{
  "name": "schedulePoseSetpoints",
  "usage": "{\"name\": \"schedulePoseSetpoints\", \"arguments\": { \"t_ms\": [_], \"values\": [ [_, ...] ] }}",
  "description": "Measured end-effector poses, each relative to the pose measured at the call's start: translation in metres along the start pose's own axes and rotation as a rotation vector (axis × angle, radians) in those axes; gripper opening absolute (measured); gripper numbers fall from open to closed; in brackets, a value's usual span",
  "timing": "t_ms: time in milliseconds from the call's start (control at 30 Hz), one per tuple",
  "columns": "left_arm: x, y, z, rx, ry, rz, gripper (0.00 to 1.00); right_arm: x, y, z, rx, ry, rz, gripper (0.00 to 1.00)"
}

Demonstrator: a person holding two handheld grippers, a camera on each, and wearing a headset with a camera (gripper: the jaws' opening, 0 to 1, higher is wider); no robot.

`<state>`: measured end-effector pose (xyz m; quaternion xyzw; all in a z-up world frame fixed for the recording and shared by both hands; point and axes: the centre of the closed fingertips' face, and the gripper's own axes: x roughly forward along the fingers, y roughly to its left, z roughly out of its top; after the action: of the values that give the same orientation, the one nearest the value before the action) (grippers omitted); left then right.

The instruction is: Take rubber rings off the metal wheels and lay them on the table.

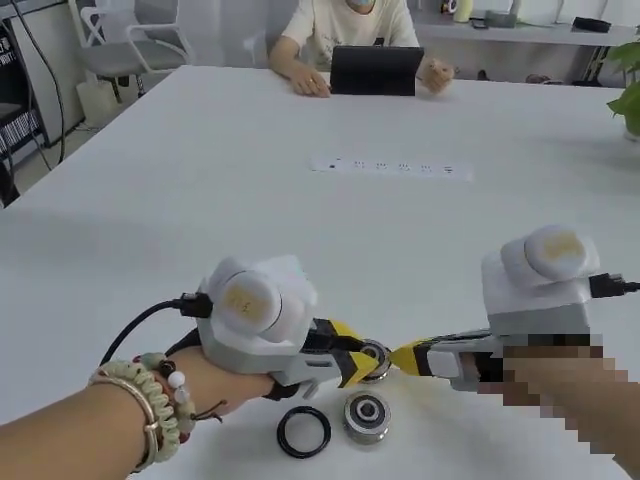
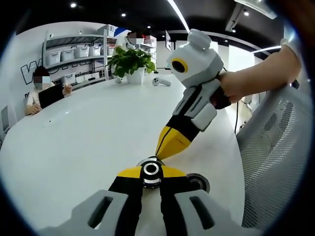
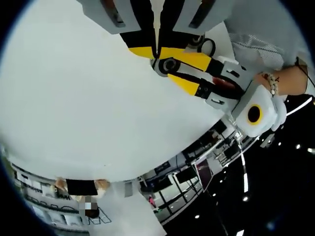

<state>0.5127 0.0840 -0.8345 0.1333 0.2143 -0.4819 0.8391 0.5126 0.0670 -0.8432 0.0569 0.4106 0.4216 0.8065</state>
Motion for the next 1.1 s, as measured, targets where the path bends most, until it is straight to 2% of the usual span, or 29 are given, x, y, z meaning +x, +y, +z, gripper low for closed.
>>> {"name": "schedulePoseSetpoints", "arguments": {
  "t_ms": [167,1100],
  "values": [
    [0.000,0.000,0.000,0.006,-0.001,-0.001,0.07,0.001,0.002,0.001,0.009,-0.012,0.006,0.00],
    [-0.003,-0.001,-0.002,0.021,-0.002,0.015,0.07,0.002,0.012,0.004,-0.029,0.004,-0.007,0.00]
  ]
}}
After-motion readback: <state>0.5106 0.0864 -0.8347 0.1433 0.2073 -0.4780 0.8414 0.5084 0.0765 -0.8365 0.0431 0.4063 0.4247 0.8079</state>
